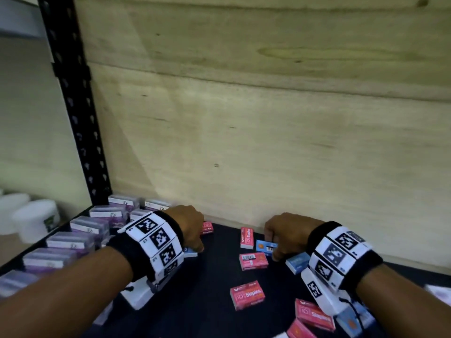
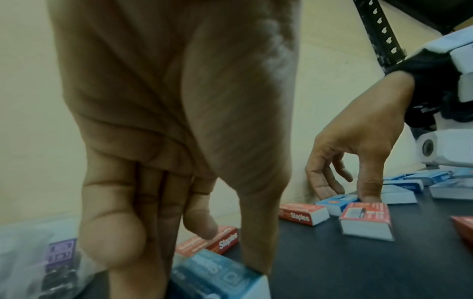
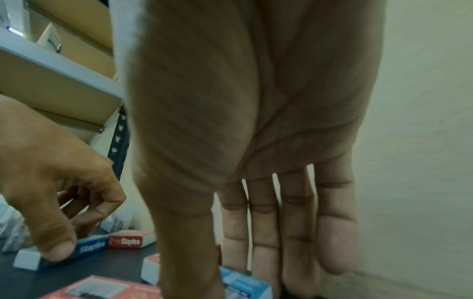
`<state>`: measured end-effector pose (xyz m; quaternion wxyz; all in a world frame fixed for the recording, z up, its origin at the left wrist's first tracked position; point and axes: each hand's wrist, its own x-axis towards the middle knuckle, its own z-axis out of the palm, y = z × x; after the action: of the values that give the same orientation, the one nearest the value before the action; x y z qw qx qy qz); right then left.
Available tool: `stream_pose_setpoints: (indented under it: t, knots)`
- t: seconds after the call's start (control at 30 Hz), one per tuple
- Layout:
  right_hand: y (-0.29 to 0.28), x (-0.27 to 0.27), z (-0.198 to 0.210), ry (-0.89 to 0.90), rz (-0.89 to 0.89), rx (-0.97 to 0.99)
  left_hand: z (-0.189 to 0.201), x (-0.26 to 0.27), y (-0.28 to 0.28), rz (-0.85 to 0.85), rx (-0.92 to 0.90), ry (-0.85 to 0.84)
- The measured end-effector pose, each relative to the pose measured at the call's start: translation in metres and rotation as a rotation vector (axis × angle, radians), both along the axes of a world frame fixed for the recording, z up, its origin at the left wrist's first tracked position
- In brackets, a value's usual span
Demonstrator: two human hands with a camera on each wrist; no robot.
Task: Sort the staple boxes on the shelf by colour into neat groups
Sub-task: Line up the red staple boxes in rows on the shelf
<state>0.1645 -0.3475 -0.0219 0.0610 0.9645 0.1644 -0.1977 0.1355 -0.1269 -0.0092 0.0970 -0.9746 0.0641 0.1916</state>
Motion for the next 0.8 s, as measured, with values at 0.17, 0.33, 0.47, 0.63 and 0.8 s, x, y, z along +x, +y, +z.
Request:
stream_pose_setpoints:
  t: [0.17, 0.33, 0.47, 0.63, 0.8]
  knots:
    - [-0.005, -0.005, 0.007, -0.027, 0.012, 0.009, 0.005, -0.006, -0.003, -0.033, 0.039, 0.012]
    - [-0.027, -0.021, 0.023, -0.079, -0.026, 0.032, 0.019, -0.019, -0.013, -0.092, 0.017, -0.046]
    - [-0.060, -0.045, 0.030, -0.087, -0.087, 0.030, 0.029, -0.031, -0.048, -0.209, -0.115, -0.058]
    - [-0.115, -0.087, 0.032, -0.046, -0.195, 0.015, 0.022, -0.044, -0.113, -0.393, -0.234, -0.083]
    - [-0.161, -0.122, 0.026, -0.047, -0.258, 0.028, 0.012, -0.051, -0.171, -0.542, -0.303, -0.114]
